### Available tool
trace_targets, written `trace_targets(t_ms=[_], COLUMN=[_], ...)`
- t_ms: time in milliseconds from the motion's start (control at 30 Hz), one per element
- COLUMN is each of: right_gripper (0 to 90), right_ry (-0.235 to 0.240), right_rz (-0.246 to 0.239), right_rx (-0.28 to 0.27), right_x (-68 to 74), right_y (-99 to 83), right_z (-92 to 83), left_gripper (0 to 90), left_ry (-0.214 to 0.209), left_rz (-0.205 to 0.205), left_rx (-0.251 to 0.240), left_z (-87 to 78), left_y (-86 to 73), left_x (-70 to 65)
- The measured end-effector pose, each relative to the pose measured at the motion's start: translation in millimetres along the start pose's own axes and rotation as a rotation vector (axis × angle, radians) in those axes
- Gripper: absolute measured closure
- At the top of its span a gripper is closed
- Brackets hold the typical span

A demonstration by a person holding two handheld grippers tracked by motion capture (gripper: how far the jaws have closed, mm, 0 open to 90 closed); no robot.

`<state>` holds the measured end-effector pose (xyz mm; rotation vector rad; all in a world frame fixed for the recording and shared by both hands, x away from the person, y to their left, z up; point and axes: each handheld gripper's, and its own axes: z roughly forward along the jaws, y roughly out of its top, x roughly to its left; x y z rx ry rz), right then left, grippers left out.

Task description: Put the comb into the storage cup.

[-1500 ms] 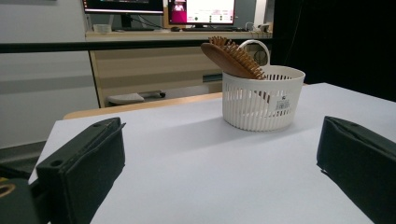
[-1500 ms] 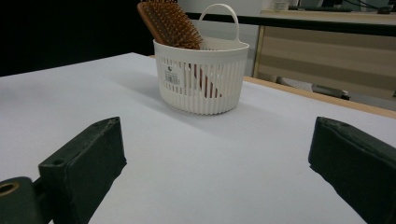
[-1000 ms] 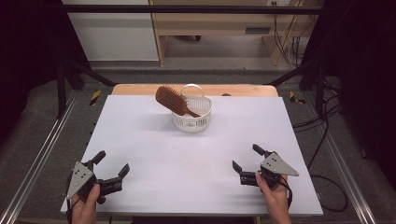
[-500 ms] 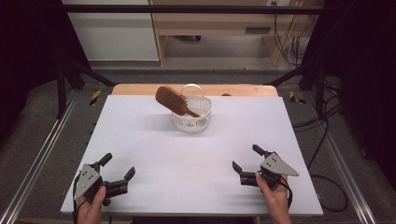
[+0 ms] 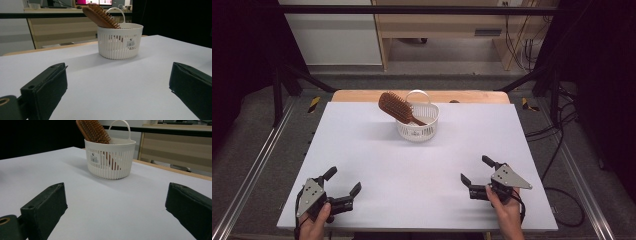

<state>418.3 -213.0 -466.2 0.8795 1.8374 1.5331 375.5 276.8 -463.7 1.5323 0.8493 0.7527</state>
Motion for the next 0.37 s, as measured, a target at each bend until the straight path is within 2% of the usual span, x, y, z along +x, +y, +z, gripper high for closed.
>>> trace_targets(t_ms=[200, 367], right_gripper=[3.8, 3.8], right_ry=[-0.005, -0.009], right_rz=[0.003, 0.004], right_rx=[0.001, 0.006], right_x=[-1.3, -2.1], right_y=[-1.3, -2.1], right_z=[-0.7, 0.0], left_gripper=[1.6, 1.8], left_ry=[0.001, 0.022], left_rz=[0.022, 0.015], left_rx=[-0.005, -0.014], left_z=[2.5, 1.1], left_y=[-1.6, -3.4], left_x=[-9.1, -5.4])
